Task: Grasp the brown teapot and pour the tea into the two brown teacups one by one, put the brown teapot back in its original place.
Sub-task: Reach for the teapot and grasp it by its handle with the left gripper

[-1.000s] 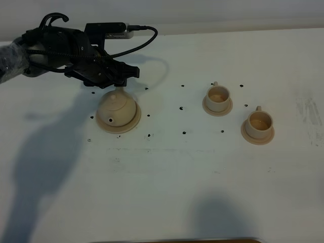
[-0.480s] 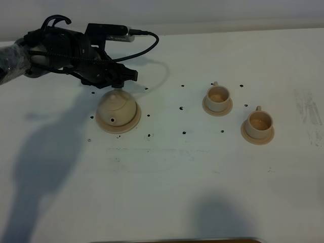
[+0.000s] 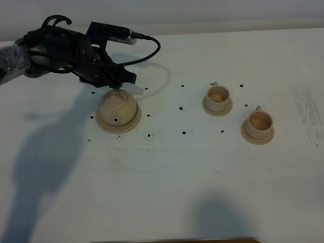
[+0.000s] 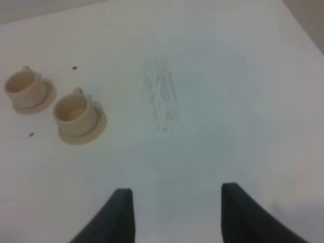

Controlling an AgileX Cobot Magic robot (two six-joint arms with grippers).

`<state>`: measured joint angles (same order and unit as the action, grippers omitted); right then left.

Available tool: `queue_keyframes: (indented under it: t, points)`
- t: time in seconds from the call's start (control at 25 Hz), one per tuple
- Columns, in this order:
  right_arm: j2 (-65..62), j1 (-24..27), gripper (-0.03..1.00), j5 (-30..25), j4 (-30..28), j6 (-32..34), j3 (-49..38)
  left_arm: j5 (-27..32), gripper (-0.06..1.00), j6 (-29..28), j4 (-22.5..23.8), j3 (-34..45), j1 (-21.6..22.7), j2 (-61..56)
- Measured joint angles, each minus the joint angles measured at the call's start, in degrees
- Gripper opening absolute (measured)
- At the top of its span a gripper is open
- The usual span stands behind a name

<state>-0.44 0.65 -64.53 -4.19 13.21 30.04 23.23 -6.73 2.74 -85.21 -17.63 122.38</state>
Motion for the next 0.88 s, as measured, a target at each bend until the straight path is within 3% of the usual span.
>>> queue_keyframes:
  t: [0.88]
  points:
    - [0.0,0.0,0.41,0.0,0.0,0.0,0.0,3.4,0.47,2.8,2.9,0.0,1.3,-1.5]
